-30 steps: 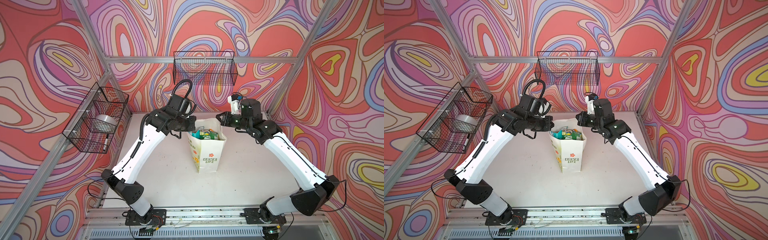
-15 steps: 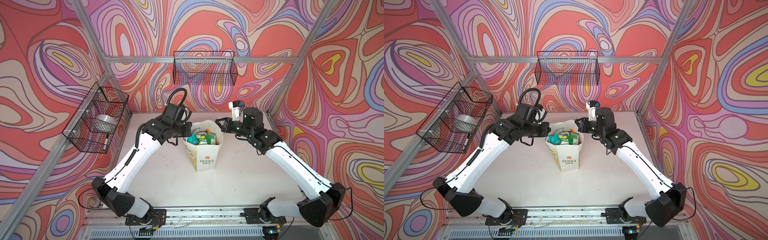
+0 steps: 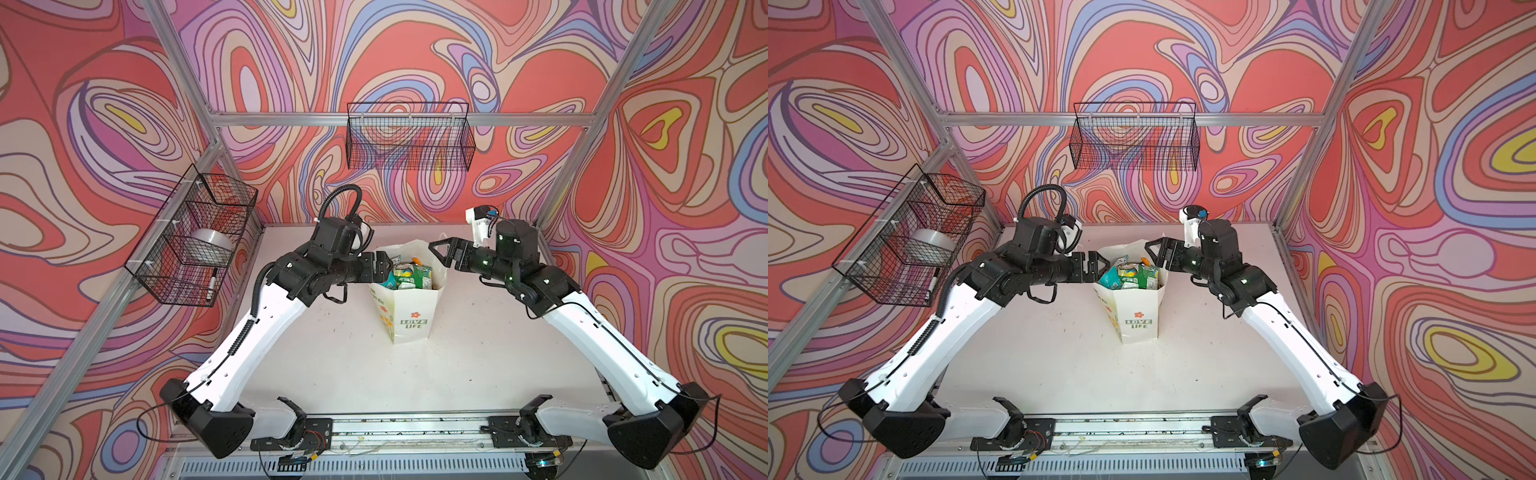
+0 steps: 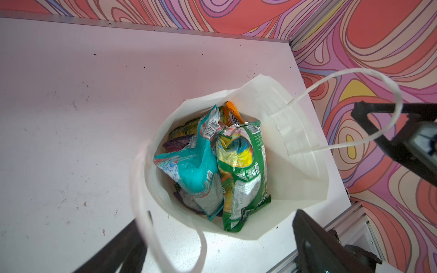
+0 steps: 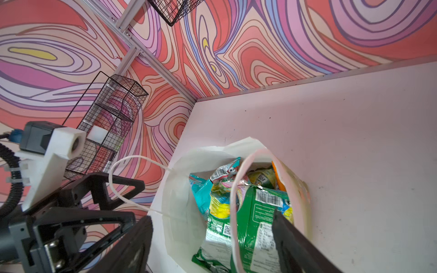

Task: Place the snacks into the paper bag
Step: Place the paper bag at the center of the table, then reset both arms

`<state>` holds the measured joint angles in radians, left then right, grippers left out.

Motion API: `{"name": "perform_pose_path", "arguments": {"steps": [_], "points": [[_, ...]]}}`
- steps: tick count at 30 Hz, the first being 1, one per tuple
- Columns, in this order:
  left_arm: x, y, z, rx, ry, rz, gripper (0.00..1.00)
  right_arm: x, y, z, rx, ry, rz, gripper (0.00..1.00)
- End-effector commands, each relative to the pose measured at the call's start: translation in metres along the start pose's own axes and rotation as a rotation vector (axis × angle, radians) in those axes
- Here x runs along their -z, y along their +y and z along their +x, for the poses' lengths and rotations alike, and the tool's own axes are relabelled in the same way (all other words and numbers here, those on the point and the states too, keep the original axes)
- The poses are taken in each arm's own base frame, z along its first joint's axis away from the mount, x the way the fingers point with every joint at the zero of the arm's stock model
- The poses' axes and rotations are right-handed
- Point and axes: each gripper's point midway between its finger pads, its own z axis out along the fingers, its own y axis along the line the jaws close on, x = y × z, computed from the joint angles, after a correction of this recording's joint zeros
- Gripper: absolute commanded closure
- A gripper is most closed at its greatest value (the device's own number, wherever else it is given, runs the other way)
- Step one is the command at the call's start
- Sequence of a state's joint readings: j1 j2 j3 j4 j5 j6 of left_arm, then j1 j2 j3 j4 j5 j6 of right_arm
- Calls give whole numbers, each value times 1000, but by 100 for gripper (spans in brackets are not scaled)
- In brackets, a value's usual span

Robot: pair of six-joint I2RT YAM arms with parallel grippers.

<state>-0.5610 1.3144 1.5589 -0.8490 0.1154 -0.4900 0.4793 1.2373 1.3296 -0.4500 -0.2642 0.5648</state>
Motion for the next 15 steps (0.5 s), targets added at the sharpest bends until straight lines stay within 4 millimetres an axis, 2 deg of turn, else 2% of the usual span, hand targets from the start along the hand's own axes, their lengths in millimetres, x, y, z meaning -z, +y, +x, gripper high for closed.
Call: {"name": "perform_pose_path", "arguments": {"steps": [1, 7, 9, 15], "points": [[17, 8, 2, -7, -36, -21, 2, 20, -4, -5, 18, -34, 67, 12], [54, 29, 5, 10, -134, -98, 1, 39, -20, -8, 57, -82, 169, 8], [67, 37, 4, 28, -196, -122, 1, 45, -26, -8, 73, -99, 204, 2], [95, 88, 6, 91, -420, -312, 0, 70, -49, -9, 124, -182, 328, 2]]}}
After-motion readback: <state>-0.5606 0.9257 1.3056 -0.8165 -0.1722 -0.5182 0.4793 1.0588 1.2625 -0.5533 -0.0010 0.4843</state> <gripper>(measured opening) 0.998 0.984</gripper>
